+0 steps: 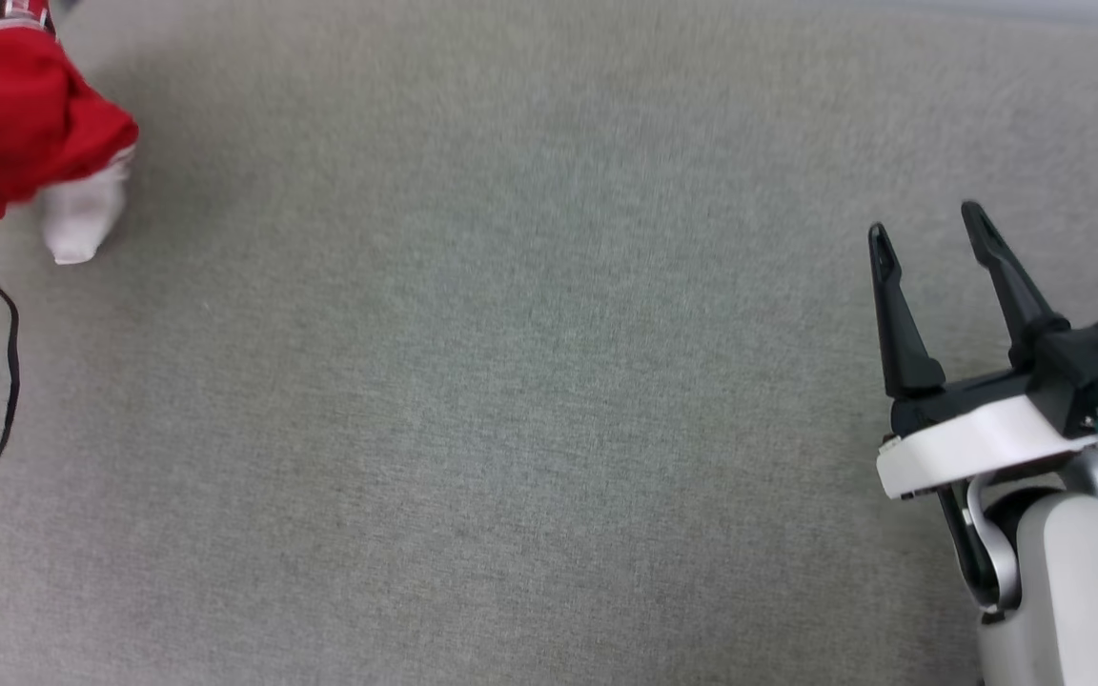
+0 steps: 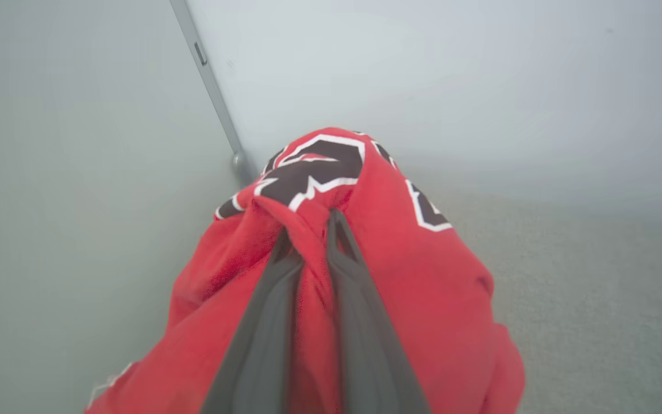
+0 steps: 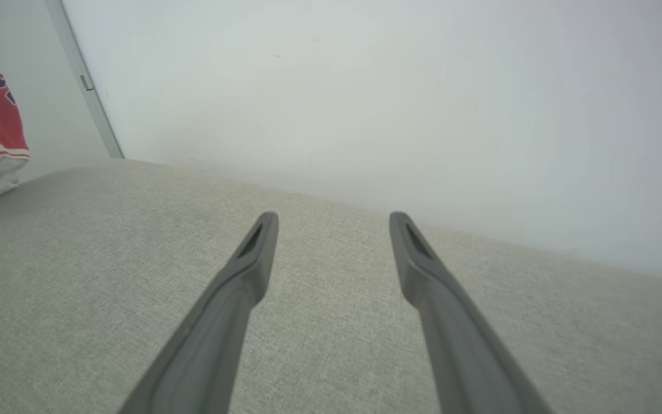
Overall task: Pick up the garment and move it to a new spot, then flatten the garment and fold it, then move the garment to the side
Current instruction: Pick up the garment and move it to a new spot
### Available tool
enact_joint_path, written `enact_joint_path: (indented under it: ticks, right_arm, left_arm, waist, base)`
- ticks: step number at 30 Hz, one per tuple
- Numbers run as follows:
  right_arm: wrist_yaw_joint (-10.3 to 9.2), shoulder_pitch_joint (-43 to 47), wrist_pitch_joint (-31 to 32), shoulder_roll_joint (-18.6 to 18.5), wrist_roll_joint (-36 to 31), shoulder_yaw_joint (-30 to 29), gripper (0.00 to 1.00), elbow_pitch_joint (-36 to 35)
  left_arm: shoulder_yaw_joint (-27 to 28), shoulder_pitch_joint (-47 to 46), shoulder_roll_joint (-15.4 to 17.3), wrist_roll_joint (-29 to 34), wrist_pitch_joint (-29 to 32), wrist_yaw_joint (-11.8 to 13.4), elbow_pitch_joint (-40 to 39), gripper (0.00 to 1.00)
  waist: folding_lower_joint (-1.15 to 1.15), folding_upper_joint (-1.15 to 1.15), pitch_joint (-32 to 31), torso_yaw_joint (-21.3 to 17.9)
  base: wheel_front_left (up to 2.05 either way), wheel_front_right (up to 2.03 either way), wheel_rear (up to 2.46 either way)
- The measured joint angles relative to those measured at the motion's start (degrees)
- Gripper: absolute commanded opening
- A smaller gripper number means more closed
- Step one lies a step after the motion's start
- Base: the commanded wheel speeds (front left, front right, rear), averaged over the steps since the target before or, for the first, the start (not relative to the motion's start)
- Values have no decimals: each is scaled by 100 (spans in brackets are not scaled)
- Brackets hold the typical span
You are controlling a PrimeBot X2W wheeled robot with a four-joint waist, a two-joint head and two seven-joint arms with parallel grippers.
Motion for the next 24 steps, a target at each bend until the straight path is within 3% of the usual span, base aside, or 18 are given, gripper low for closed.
enact_joint_path:
  ticks: [10,14,24]
  right_arm:
    - [0,486,-121,-1,298,-129,100,115]
    - [0,664,-120,-3,386,-164,100,112]
    - [0,993,-54,-1,527,-153,100,88]
  left_arm:
    - [-346,-184,-344,604,-1322,224,-325,0]
    - [-546,-166,-608,734,-1460,321,-467,0]
    - [-1161,348,-1566,661,-1496,258,-974,0]
  waist:
    - [-1,0,-879,-245]
    - [-1,0,-1110,-532]
    - [-1,0,-1474,-1409]
  base:
    - [0,0,0]
    - [0,0,0]
    - [0,0,0]
